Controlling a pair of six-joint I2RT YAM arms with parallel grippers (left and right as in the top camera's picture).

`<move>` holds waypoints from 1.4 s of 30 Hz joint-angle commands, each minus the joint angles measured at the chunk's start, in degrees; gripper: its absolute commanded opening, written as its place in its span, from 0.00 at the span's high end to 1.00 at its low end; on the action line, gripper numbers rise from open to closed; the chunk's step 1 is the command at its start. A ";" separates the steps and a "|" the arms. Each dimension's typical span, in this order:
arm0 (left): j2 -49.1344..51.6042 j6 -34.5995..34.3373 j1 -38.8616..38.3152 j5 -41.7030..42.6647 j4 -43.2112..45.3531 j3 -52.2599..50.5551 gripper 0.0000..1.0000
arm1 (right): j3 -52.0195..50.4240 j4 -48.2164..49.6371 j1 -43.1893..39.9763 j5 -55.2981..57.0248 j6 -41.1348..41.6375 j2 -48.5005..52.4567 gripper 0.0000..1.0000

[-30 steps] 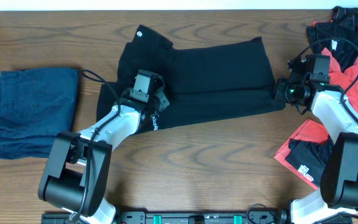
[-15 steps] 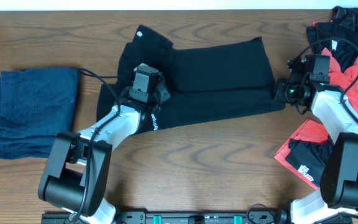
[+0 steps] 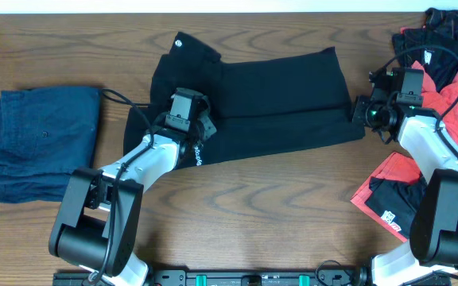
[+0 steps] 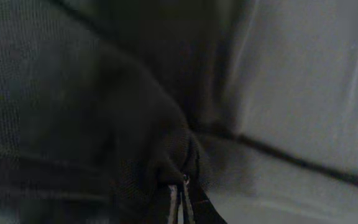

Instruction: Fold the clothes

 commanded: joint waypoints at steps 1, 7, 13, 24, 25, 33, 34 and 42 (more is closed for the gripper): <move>0.20 1.95 0.13 1.36 -0.52 0.02 0.94 | -0.07 1.36 0.57 -0.98 2.71 0.39 0.99; 0.24 2.60 0.13 -1.44 -0.50 0.02 0.94 | -0.07 5.51 0.57 -0.96 3.58 0.39 0.97; 0.24 2.58 0.13 -1.16 -0.35 0.02 0.94 | -0.07 5.18 0.63 -0.98 3.58 0.39 0.98; -0.17 6.86 -4.39 4.42 -0.68 0.04 0.85 | -0.07 2.75 2.08 -0.96 3.52 0.39 0.98; -0.50 8.22 -5.07 4.39 -0.66 0.04 0.84 | -0.07 2.62 2.08 -0.94 3.54 0.39 0.98; -3.69 15.32 -9.92 2.47 1.29 0.04 0.83 | -0.07 2.16 2.05 -0.96 3.63 0.39 0.99; -3.63 16.33 -10.56 2.45 1.42 0.04 0.83 | -0.07 2.14 2.05 -0.94 4.02 0.39 0.99; -0.66 17.20 -13.73 2.43 4.74 0.04 0.83 | -0.07 2.14 2.08 -0.96 4.85 0.39 0.99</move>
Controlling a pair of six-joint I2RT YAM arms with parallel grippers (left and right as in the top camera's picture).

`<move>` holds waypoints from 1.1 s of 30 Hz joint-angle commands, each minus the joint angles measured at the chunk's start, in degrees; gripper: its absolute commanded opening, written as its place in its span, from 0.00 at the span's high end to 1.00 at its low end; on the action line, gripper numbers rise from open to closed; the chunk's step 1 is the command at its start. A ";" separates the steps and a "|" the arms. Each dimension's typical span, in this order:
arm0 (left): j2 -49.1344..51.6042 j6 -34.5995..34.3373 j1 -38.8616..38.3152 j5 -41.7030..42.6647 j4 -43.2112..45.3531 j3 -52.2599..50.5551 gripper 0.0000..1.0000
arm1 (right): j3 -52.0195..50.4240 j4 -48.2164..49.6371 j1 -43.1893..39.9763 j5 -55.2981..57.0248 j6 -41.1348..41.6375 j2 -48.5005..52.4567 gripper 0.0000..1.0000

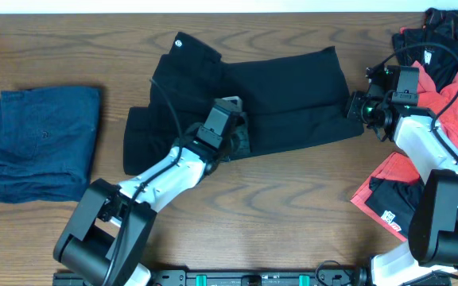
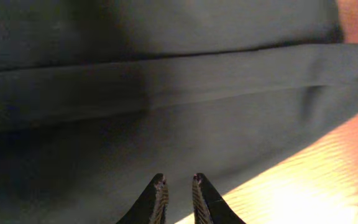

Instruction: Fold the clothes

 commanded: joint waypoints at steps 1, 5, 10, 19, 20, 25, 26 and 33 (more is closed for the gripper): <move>2.78 1.86 -0.09 -0.85 0.66 0.07 0.83 | -0.07 -0.20 0.42 -0.04 0.96 0.39 0.99; 6.01 1.84 -0.02 -2.05 0.66 0.07 0.83 | -0.07 -0.70 0.39 -0.44 1.01 0.39 0.99; 9.70 1.84 -0.02 -2.05 0.85 0.07 0.83 | -0.07 -0.46 0.33 -1.38 4.22 0.39 0.99; 11.58 1.79 -0.04 -2.03 0.63 0.07 0.83 | -0.07 11.74 0.31 -1.31 6.49 0.55 0.76; 11.58 1.79 -0.04 -2.03 0.61 0.04 0.83 | -0.07 13.86 0.28 -1.16 6.47 0.61 0.71; 11.58 1.81 -0.04 -2.05 0.57 0.04 0.83 | -0.07 19.61 0.24 0.02 6.49 0.61 0.42; 11.58 1.81 -0.04 -2.05 0.42 0.04 0.83 | -0.07 19.69 0.24 -0.02 6.49 0.61 0.43; 11.58 1.81 -0.04 -2.05 0.37 0.07 0.83 | -0.07 1.97 0.28 -2.99 5.25 0.61 0.71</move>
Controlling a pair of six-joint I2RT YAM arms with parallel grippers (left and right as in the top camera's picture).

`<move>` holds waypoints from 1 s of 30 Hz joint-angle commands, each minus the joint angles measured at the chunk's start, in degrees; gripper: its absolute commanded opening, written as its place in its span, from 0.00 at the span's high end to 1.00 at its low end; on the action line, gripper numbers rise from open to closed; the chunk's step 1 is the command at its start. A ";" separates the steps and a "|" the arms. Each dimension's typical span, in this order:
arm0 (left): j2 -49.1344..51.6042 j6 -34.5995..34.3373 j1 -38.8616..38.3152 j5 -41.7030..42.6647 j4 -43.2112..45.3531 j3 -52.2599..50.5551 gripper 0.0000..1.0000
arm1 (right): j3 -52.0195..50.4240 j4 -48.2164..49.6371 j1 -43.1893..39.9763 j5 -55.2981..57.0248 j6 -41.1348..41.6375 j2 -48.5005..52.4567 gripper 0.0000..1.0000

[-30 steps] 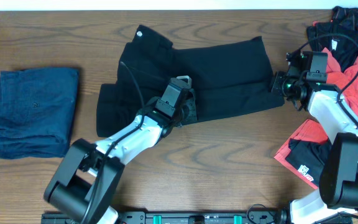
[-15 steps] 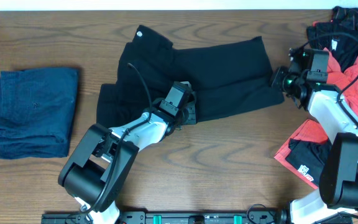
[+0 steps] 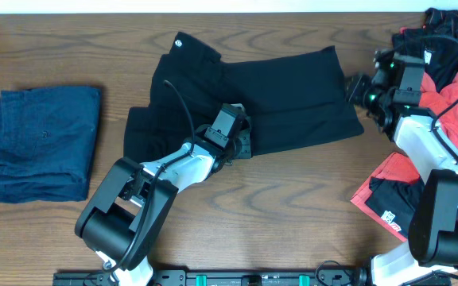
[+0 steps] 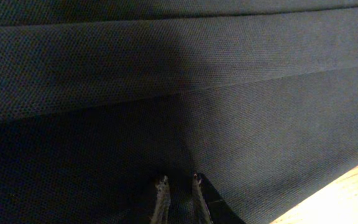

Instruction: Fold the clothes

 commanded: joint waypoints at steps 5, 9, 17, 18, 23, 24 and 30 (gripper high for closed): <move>3.23 0.72 0.13 -0.94 -1.25 -0.63 0.83 | -0.11 -14.67 1.33 -0.35 -7.17 1.44 0.74; 3.23 0.70 0.13 -0.92 -1.25 -0.63 0.83 | -0.11 -16.22 1.53 -0.42 -7.06 3.96 0.76; 3.23 0.72 0.13 -0.92 -1.66 -0.61 0.83 | -0.11 -9.57 1.53 -2.29 -6.03 10.64 0.80; 3.23 0.70 0.13 -0.92 -1.66 -0.63 0.83 | -0.11 -8.11 1.53 -2.27 -6.03 11.08 0.81; 3.23 0.72 0.13 -0.94 -1.68 -0.63 0.83 | 0.00 -2.67 1.33 -2.29 -5.92 11.28 0.80; 3.23 0.72 0.13 -0.94 -1.68 -0.63 0.83 | 0.20 -2.23 1.16 -2.27 -5.29 11.28 0.80; 3.23 0.74 0.13 -1.18 -1.68 -0.61 0.83 | 0.72 -3.48 -0.92 -2.29 -2.56 11.28 0.82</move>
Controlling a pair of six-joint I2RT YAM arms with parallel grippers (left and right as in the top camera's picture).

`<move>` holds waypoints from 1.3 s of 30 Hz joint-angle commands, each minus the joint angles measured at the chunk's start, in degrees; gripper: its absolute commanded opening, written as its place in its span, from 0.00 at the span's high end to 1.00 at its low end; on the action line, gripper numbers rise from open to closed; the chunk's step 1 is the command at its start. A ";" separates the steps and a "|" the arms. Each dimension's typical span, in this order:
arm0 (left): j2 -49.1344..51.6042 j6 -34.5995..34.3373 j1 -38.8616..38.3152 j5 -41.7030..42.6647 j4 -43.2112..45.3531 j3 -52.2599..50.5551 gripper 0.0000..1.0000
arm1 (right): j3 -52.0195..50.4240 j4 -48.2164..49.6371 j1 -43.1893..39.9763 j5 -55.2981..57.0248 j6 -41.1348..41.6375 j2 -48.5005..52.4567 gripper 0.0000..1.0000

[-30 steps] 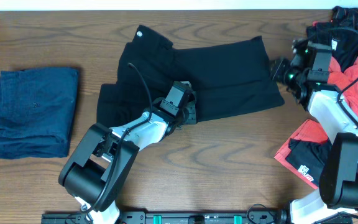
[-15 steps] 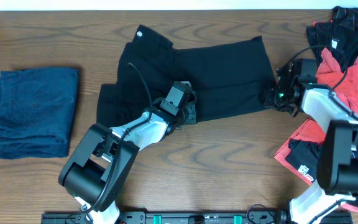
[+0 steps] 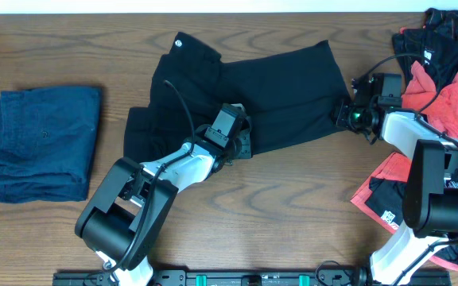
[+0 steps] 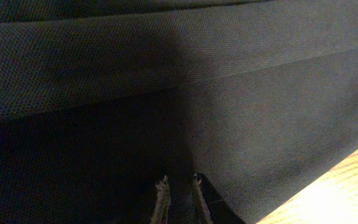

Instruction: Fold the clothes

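Black shorts [image 3: 269, 95] lie spread across the middle of the table. My left gripper [image 3: 235, 141] rests low on their near edge. In the left wrist view its fingertips [image 4: 196, 182] stand a narrow gap apart, pressed on flat black fabric [image 4: 166, 93], with nothing pinched between them. My right gripper [image 3: 345, 112] is at the shorts' right hem, touching the cloth. Its jaws are hidden from overhead. A folded blue garment [image 3: 42, 143] lies at the left.
A heap of red and black clothes [image 3: 444, 56] fills the right side, and more of it [image 3: 388, 199] lies near the front right. Bare wooden table [image 3: 293, 214] shows in front of the shorts.
My right gripper has come down and left from the shorts' upper right corner to the right hem. The shorts' right end now sits further left and tilted. My left gripper has not moved.
My left gripper was shut on a bunch of black fabric at the shorts' left part. Then it stood over the near edge further right with its jaws apart, the near layer folded in. It stayed pressed there while my right gripper worked along the right hem.
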 commanded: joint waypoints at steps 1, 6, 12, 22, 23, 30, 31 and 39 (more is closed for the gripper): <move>3.21 0.74 0.15 -1.36 -1.46 -0.72 0.83 | 0.83 -2.47 -1.73 0.52 1.81 1.18 0.84; 3.21 0.55 0.22 -2.32 -3.78 -0.72 0.83 | 0.83 -16.50 -3.58 10.51 2.91 1.18 0.89; 3.19 -5.05 0.22 0.11 -10.60 -0.72 0.83 | 0.83 -27.50 -4.42 16.90 2.84 1.16 0.84; 2.19 -5.97 0.26 6.99 -17.75 -0.70 0.91 | 0.85 -32.54 -3.80 13.09 -1.38 -8.44 0.74; 2.12 -5.99 0.26 6.82 -17.70 -0.70 0.91 | 0.85 -31.36 -3.48 11.69 -3.54 -10.40 0.71; 2.05 -5.97 0.26 6.80 -17.29 -0.70 0.91 | 0.85 -24.39 0.70 10.08 -17.79 -18.67 0.52; 2.05 -5.97 0.26 6.80 -17.29 -0.70 0.91 | 0.81 -24.35 1.36 10.08 -18.43 -18.45 0.53; 2.05 -5.97 0.26 6.80 -17.31 -0.70 0.91 | 0.76 -27.10 6.58 9.20 -20.15 -10.86 0.52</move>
